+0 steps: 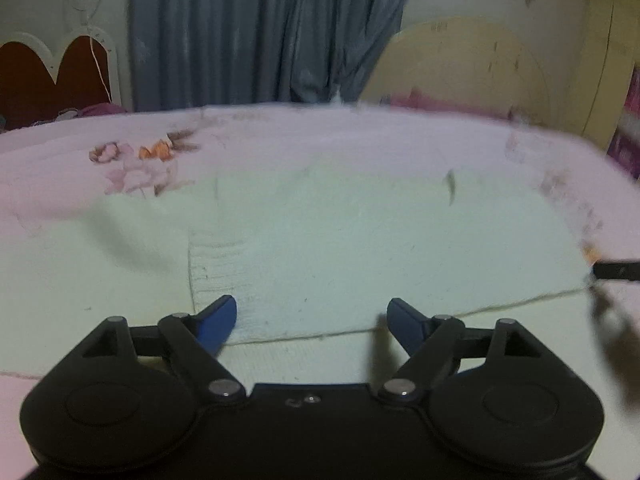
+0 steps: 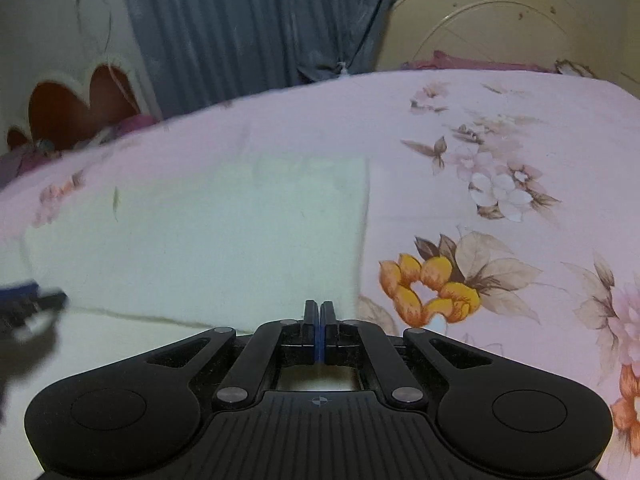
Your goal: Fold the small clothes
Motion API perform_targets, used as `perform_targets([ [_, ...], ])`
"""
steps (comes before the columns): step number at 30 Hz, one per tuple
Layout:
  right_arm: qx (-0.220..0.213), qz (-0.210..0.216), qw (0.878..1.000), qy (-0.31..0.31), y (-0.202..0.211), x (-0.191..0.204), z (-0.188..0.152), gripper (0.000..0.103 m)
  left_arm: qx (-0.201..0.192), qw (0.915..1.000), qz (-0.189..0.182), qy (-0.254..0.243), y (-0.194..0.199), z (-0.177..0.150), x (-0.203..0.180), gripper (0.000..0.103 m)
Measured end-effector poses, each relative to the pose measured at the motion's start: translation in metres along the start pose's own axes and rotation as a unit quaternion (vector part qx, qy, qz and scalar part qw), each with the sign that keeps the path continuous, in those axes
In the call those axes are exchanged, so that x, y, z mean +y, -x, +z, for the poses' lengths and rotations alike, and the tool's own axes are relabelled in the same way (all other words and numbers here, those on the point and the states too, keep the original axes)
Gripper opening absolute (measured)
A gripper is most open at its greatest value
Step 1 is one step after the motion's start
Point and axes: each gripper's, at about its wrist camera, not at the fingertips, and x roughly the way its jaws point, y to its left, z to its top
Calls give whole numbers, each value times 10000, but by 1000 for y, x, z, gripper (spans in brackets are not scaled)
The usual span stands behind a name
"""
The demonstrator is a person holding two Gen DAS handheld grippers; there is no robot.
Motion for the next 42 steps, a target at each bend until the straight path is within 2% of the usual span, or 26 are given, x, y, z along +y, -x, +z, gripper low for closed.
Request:
perform_targets([
  [1, -80, -35, 10000, 30, 5, 4, -1, 3, -84, 9999, 23, 119, 7, -2, 5, 84],
  [2, -130, -102, 9999, 27, 9, 6, -4, 30, -108, 9996, 92, 250, 15, -4, 13, 84],
  [3, -196, -115, 9997, 8, 12, 8, -8, 70, -153, 9991, 155, 361, 25, -8, 22, 85],
  [4, -293, -55, 9996, -4, 18, 10, -12, 76, -186, 9985, 241, 447, 32, -12, 30, 85],
  [7, -385, 82, 9992, -73, 28, 17, -23, 76, -255, 9949, 556, 802, 59, -24, 66, 85],
  [9, -390, 124, 9991, -78, 31, 25, -27, 65, -314, 9901, 873, 1051, 76, -33, 96, 85],
  [12, -322, 222, 9992, -99, 29, 39, -31, 54, -363, 9783, 1377, 1502, 100, -50, 144, 86],
  [13, -296, 235, 9992, -87, 26, 44, -32, 53, -388, 9738, 1475, 1689, 106, -54, 159, 82],
  [16, -197, 194, 9996, 9, 16, 59, -32, 51, -556, 9508, 1705, 2525, 127, -69, 210, 58],
  [19, -139, 171, 9998, 37, 8, 74, -32, 51, -845, 9237, 1801, 3275, 146, -81, 255, 57],
  [24, -120, 194, 9996, 163, 1, 98, -31, 51, -1193, 8891, 1778, 4046, 154, -88, 304, 56],
  [25, -120, 189, 9996, 186, 0, 101, -30, 51, -1268, 8806, 1754, 4216, 156, -91, 313, 54],
  [27, -143, 148, 9995, 227, 0, 108, -28, 51, -1345, 8687, 1704, 4453, 156, -93, 324, 50],
  [31, -169, 66, 9995, 273, -1, 113, -22, 51, -1469, 8574, 1676, 4638, 149, -94, 335, 49],
  [36, -172, -47, 9995, 269, -2, 113, -17, 51, -1543, 8545, 1734, 4647, 153, -94, 338, 47],
  [40, -134, -120, 9996, 210, -4, 110, -13, 51, -1553, 8505, 1813, 4687, 156, -98, 336, 41],
  [42, -131, -141, 9996, 226, -5, 109, -12, 51, -1525, 8511, 1871, 4663, 155, -95, 336, 36],
])
